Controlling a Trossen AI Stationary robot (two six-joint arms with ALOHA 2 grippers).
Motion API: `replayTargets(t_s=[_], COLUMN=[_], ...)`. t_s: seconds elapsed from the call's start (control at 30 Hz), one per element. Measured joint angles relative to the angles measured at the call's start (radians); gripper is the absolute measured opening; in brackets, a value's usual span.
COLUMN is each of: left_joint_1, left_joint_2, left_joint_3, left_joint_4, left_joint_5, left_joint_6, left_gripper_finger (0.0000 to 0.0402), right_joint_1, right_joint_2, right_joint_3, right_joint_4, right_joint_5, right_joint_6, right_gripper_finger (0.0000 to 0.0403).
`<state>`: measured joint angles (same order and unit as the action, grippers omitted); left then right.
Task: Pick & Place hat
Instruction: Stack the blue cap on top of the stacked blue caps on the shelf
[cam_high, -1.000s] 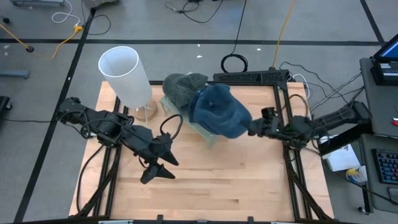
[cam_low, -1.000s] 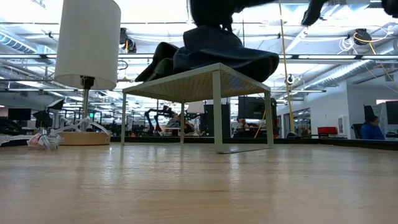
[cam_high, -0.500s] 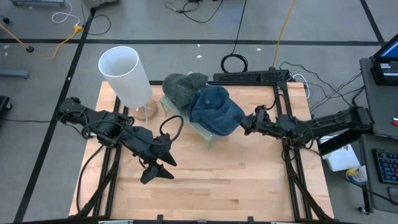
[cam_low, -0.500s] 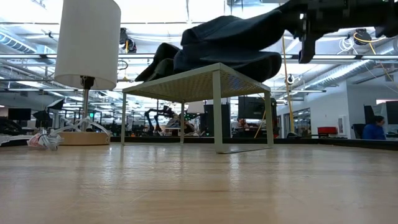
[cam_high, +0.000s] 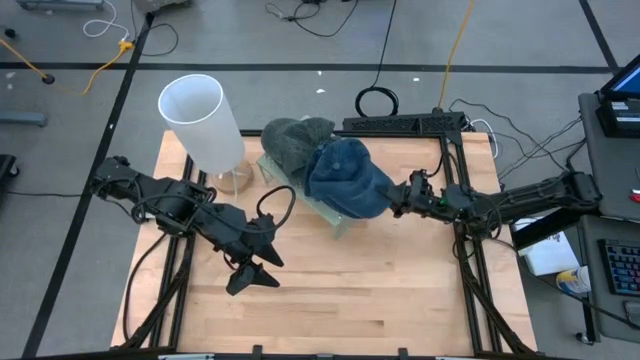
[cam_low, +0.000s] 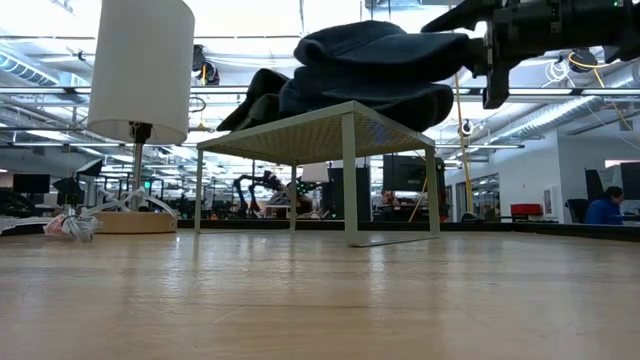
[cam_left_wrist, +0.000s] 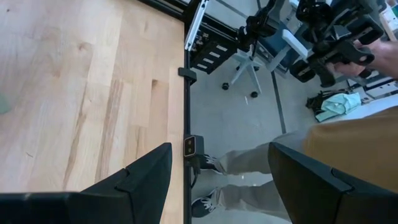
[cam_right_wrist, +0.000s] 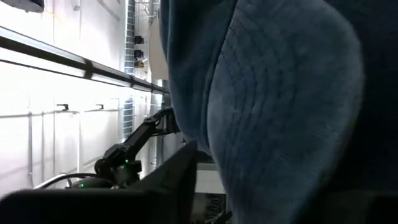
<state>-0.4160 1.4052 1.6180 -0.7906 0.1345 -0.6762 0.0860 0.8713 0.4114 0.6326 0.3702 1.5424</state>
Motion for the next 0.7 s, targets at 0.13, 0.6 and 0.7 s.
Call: replayTargets(t_s=[0.13, 0.6, 0.7], left_joint_1=[0.000, 0.000, 0.000], left_joint_2=[0.000, 0.000, 0.000], left_joint_3=[0.000, 0.000, 0.000], left_joint_4=[-0.012, -0.138, -0.136], left_joint_5=[0.000, 0.035, 0.036], left_joint_6=[0.000, 0.012, 0.028], left_gripper_finger=[0.0271, 0.0271, 0.0271], right_joint_1=[0.000, 0.001, 0.001], right_joint_2=[-0.019, -0.048, -0.036], right_joint_3=[0.007, 0.290, 0.328], right_joint_4=[-0.083, -0.738, -0.816], right_joint_5=[0.025, 0.122, 0.156], right_joint_6=[0.037, 0.058, 0.058], right_gripper_finger=[0.0156, 0.0179, 0.0177])
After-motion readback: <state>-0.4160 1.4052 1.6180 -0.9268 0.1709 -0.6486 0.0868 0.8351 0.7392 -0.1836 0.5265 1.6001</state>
